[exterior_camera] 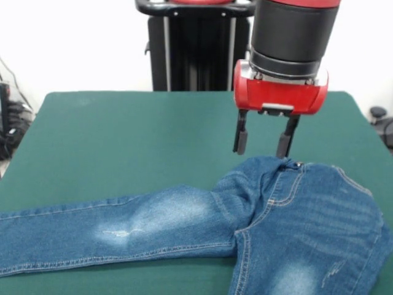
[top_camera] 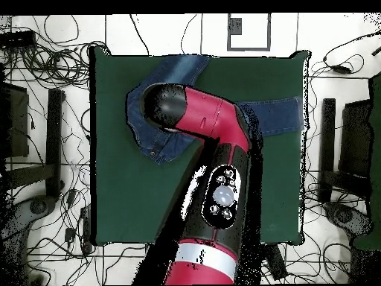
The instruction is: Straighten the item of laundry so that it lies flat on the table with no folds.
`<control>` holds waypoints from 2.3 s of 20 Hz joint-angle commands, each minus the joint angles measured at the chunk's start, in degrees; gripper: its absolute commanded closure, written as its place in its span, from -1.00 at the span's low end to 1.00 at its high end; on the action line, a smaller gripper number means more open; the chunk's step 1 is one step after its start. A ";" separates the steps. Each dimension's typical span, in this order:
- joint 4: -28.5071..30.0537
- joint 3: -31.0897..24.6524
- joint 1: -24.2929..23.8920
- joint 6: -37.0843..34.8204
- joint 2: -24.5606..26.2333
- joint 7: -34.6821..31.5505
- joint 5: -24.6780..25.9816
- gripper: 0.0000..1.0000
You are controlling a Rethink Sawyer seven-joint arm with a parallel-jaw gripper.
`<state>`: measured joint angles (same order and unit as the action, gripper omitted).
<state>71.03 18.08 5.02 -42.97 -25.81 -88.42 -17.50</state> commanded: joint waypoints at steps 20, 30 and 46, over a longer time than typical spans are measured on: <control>11.01 -8.66 -3.40 8.72 -5.17 -7.21 6.50 -1.00; 16.41 -9.36 -2.97 13.42 -5.05 -10.85 4.71 -1.00; 17.91 -9.98 -2.52 15.72 -4.12 -13.87 1.61 -1.00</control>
<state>81.80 15.81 0.96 -27.09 -32.63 -88.42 -13.22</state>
